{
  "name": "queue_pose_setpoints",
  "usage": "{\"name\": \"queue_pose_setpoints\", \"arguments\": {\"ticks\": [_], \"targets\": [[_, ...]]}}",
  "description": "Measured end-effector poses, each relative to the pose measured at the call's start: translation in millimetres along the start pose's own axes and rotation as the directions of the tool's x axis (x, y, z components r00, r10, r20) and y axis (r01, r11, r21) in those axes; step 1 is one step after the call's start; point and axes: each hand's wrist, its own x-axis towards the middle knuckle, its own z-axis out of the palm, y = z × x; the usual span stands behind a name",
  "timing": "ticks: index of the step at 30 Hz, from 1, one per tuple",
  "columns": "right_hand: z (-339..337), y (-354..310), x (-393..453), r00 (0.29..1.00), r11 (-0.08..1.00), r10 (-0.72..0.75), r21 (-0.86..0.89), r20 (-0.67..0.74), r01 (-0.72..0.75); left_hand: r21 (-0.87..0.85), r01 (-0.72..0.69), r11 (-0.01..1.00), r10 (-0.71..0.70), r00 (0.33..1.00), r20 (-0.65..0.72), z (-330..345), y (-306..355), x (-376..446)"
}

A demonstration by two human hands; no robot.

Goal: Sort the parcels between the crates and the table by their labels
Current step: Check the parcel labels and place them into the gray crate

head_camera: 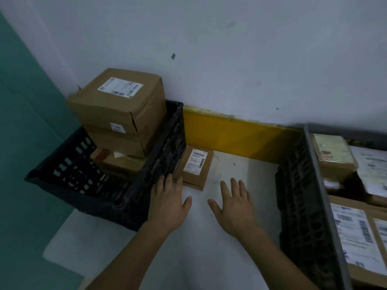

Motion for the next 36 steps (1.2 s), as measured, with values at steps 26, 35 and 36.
{"name": "queue_pose_setpoints", "arguments": {"ticks": [26,35,36], "targets": [[54,14,96,0.978,0.995,0.096,-0.049,0.184,-0.089,0.081,-0.183,0.980,0.128,0.884,0.450,123,-6,129],[87,29,114,0.937,0.972,0.233,-0.020,0.259,-0.236,-0.051,-0.339,0.939,0.331,0.858,0.394,130,0,113],[91,27,116,0.935,0.969,0.239,-0.007,0.262,-0.246,-0.070,-0.344,0.936,0.344,0.862,0.373,129,-4,113]]}}
